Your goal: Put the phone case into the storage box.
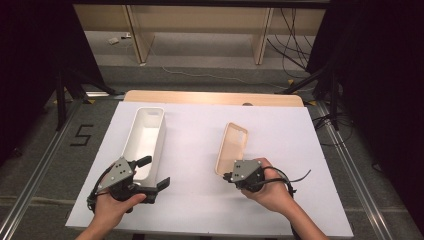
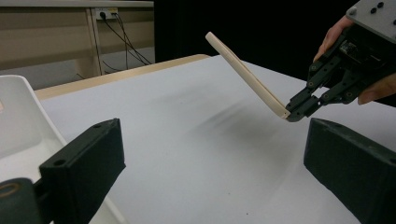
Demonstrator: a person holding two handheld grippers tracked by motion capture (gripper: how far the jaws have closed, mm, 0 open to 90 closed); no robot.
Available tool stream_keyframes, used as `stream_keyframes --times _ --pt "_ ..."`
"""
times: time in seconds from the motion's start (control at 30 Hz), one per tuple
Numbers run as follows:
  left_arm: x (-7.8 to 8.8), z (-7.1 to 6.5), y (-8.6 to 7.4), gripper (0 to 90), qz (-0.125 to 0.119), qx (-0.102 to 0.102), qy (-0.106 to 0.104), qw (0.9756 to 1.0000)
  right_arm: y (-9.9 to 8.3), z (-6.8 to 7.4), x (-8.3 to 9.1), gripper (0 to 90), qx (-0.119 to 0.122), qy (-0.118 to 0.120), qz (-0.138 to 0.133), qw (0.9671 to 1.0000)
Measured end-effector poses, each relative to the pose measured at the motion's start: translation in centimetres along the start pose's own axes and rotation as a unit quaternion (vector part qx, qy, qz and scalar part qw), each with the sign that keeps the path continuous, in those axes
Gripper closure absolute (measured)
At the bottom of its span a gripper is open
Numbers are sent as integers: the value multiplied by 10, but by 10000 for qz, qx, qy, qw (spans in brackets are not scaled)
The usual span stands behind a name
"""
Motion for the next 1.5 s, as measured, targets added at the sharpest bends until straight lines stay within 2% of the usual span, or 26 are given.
stream_keyframes --times 0.2,0.27,0.43,0.47,0.5,0.57,0.67,0.77,0.8,0.83,0.87,0.9,1.03,1.17,1.33,1.37,1.4,1.43,1.5 --pt "0 0 0 46 13 2 6 10000 6 3 -3 884 87 68 -43 9999" --pt "0 1 1 47 3 -83 -12 10000 8 4 -4 884 116 81 -38 9999" --pt "-1 0 3 55 33 -20 50 10000 12 7 -6 884 147 142 -57 9998" --pt "-3 0 5 66 8 -38 34 10000 13 6 -7 884 245 107 -60 9996" --pt "-3 0 5 69 8 -38 34 10000 13 6 -7 884 245 107 -60 9996" --pt "-5 -1 7 75 9 -29 31 10000 15 9 -9 884 219 209 -36 9995" --pt "-7 -1 9 83 42 -61 44 10000 17 9 -10 884 263 177 -36 9995" --pt "-10 -2 10 87 20 -7 20 10000 18 8 -11 884 332 154 -75 9993" --pt "-10 -1 10 88 74 -14 74 9999 19 8 -11 884 307 156 -71 9994" --pt "-10 -1 10 90 63 -17 68 10000 20 11 -10 884 225 255 -53 9994" --pt "-11 -1 11 90 61 -18 61 10000 20 11 -10 884 225 255 -53 9994" --pt "-11 0 11 92 55 -19 63 10000 21 10 -11 884 329 184 -105 9992" --pt "-12 0 13 102 66 -35 79 9999 25 12 -12 884 327 191 -137 9992" --pt "-16 0 15 105 91 -33 95 9999 27 12 -13 884 366 200 -158 9990" --pt "-22 2 20 133 95 -124 134 9998 29 14 -14 884 348 247 -152 9990" --pt "-24 2 22 133 86 -152 105 9998 30 13 -15 884 453 229 -190 9985" --pt "-25 1 23 133 90 -133 95 9998 30 13 -15 884 453 229 -190 9985" --pt "-27 1 24 135 90 -163 98 9998 31 15 -14 884 349 267 -157 9989" --pt "-31 1 26 136 84 -170 65 9998 32 16 -16 884 415 291 -205 9985"
Point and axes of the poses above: each handheld gripper's, and its own axes: x roughly backward along the jaws, y roughly out of its top, z roughly to its left, the point moved 9 cm from there along -x, roughly forward along the jaws, and after that the axes turned 2 degrees about -z, right-handed, at the moved point
